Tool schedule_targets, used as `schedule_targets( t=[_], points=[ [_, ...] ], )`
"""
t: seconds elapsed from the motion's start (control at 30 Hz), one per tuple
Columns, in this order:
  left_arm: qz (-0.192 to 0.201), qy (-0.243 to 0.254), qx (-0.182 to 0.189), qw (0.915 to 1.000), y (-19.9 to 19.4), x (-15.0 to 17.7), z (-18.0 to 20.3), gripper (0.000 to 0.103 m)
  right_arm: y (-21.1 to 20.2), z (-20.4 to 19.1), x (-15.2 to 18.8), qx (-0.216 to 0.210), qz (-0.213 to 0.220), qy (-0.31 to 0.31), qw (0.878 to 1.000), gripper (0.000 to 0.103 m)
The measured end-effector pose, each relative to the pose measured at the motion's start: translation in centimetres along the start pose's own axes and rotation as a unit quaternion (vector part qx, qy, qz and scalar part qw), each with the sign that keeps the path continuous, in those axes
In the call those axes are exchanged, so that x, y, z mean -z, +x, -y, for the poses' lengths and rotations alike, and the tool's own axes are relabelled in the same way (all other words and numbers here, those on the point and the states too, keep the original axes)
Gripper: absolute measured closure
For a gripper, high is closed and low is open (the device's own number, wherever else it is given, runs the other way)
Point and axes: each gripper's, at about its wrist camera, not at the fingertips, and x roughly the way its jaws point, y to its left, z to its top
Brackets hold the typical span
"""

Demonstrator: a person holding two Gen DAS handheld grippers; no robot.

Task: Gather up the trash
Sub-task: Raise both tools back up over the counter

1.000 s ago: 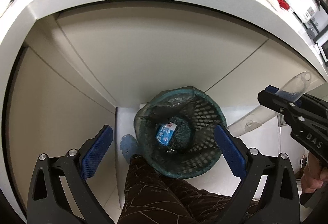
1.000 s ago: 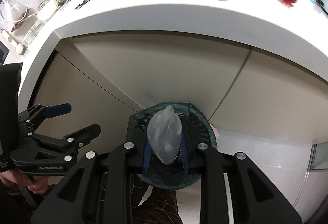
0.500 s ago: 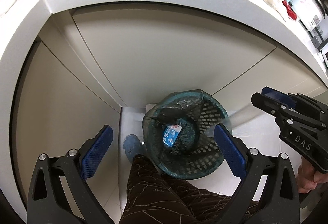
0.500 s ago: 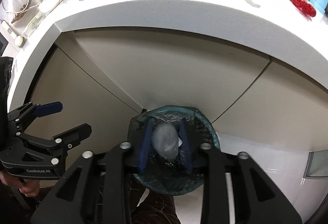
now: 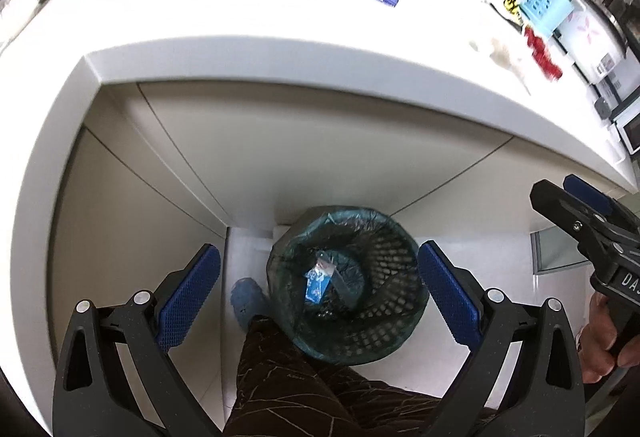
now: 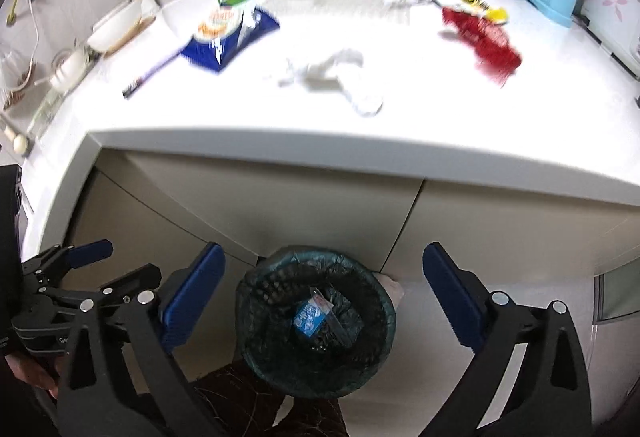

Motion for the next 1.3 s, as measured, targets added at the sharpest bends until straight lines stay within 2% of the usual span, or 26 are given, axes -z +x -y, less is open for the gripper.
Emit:
schedule_targets(
  t=[0.33,0.6,0.97,1.3],
  points=[
    [0.030,-0.001,0.008,0.9995,-4.1,-2.4,0.9,0.006,-4.8,0.0,-3.6,0.010,0.017,-0.004,1.000,0.008],
    [0.047,0.000,-0.001,0.9989,-6.5,-4.9,0.9,0.006,-7.1,0.2,-6.6,0.023,0.034,0.002,0.999,0.008],
    [0.060,0.010,-0.010,0.9981,-7.8,-8.7,-0.3,0.006,-7.1,-0.4,-10.0,0.043,0.038,0.006,0.998,0.008],
    [0.067,0.011,-0.019,0.9975,-8.3,-13.6,-2.9,0.006,-6.6,-1.0,-14.2,0.060,0.035,0.027,0.997,0.008]
  ],
)
